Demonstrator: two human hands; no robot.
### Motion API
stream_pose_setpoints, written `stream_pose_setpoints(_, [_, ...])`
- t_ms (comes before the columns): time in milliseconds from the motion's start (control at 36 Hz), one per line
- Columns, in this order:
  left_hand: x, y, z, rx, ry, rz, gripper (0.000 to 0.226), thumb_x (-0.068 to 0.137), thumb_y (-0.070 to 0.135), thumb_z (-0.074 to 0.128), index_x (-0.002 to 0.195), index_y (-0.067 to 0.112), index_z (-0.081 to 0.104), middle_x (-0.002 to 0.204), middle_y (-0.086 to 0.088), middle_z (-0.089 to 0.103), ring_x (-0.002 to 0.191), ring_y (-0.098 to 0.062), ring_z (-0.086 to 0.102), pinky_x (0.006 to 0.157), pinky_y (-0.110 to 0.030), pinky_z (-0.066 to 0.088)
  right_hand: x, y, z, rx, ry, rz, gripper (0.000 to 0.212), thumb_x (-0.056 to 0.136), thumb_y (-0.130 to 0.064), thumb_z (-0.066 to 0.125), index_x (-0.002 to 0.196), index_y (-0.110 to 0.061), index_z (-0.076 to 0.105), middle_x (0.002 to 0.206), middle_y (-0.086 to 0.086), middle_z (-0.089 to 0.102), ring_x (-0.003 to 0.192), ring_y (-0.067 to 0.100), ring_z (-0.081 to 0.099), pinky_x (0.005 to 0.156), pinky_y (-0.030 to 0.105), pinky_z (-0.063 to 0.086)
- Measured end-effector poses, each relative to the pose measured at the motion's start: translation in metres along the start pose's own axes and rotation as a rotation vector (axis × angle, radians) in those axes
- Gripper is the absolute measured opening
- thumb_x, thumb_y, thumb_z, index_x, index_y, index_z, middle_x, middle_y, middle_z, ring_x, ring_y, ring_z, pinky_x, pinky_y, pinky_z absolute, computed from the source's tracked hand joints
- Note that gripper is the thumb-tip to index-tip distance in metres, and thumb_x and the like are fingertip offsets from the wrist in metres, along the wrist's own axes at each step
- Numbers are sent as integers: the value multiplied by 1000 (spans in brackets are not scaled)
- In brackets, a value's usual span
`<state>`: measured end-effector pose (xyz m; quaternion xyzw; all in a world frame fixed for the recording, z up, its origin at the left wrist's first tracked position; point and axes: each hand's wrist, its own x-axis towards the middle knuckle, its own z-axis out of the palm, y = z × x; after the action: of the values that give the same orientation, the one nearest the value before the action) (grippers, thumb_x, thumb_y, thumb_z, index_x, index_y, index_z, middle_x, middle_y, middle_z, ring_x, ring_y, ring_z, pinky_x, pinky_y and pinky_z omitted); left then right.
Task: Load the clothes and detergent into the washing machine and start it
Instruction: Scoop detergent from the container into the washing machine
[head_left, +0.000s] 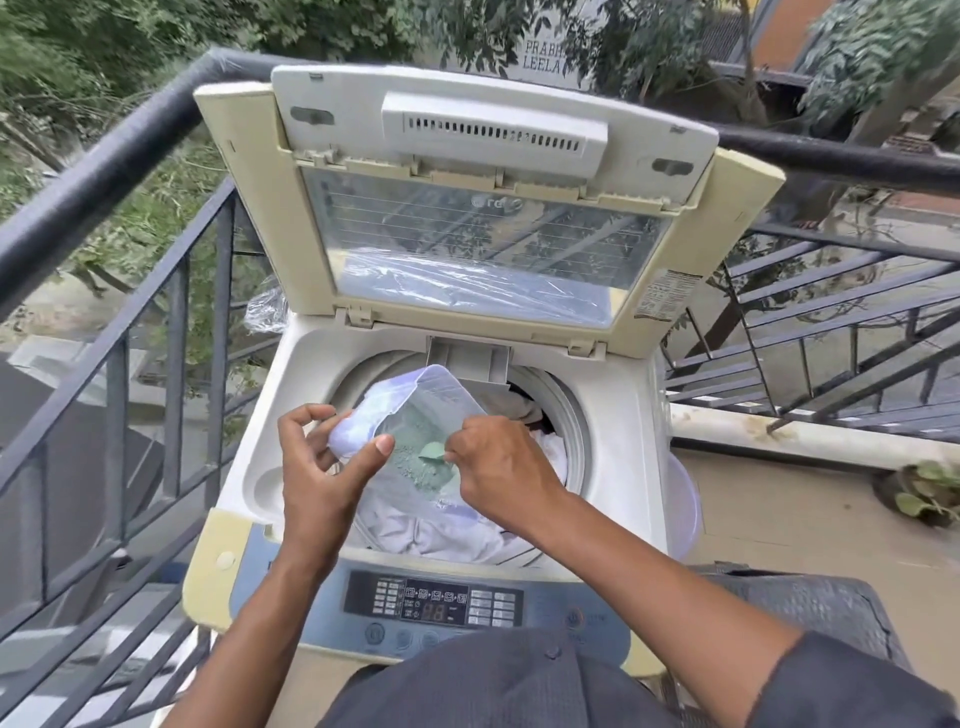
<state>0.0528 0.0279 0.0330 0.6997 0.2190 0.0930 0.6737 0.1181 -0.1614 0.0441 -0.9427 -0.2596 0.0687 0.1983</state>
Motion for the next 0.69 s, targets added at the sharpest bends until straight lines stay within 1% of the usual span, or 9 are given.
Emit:
stream_pose_setpoints(56, [-2,1,1,5,-10,11,70,58,50,87,115,36,48,129,-9,68,105,-20,72,94,-38,55,-3,1,4,52,22,14,21,88,-10,67,67,-9,65,62,-3,47,54,22,48,49,23,24])
stream_pose_setpoints(139, [-4,1,5,12,-16,22,73,57,49,86,116,29,47,125,-6,68,97,-8,72,83,-23,56,-7,1,12,116,-8,75,21,92,-22,63,78,-11,75,69,2,67,67,24,64,60,27,45])
stream_pose_setpoints(194, [-5,2,6,14,-15,29,78,57,49,86,120,24,46,124,-3,68,96,-5,72,80,-18,55,-9,-2,14,192,-28,124,21,92,-24,64,83,-12,78,74,4,74,71,23,67,66,32,54])
stream_pose_setpoints(306, [-6,3,6,28,-15,42,80,58,50,85,121,23,45,124,0,68,96,-3,72,79,-18,54,-13,-8,7,316,-60,221,15,93,-22,69,90,-14,82,85,3,79,82,21,71,74,29,54])
stream_pose_setpoints(361, [-6,3,5,41,-13,45,79,59,51,85,122,23,46,125,-1,68,98,-3,72,79,-17,54,-14,-7,3,388,-74,293,14,93,-21,71,93,-14,84,89,1,80,81,14,70,70,20,50])
stream_pose_setpoints(417, [-6,2,3,51,2,42,77,60,54,85,121,26,47,127,-4,67,104,-9,71,82,-21,54,-14,-4,-1,470,-72,372,12,92,-20,73,91,-14,84,84,0,80,72,8,68,61,13,45])
stream_pose_setpoints(500, [-4,1,1,50,19,31,74,61,56,84,120,30,48,129,-5,67,107,-14,71,89,-31,54,-15,2,-3,695,-55,521,10,91,-17,76,87,-11,82,71,7,77,54,9,64,53,19,51])
stream_pose_setpoints(583, [-1,0,0,27,46,9,75,61,57,84,122,31,49,130,-5,66,110,-18,71,96,-38,55,-16,6,-6,851,-40,616,10,91,-17,77,84,-11,80,67,7,75,51,9,60,48,21,48])
stream_pose_setpoints(694, [4,-2,1,3,88,-20,72,60,59,85,121,38,51,132,-6,64,118,-31,68,104,-51,52,-17,11,-6,1017,-1,701,11,93,-12,74,87,-4,79,65,7,69,50,11,53,42,16,37])
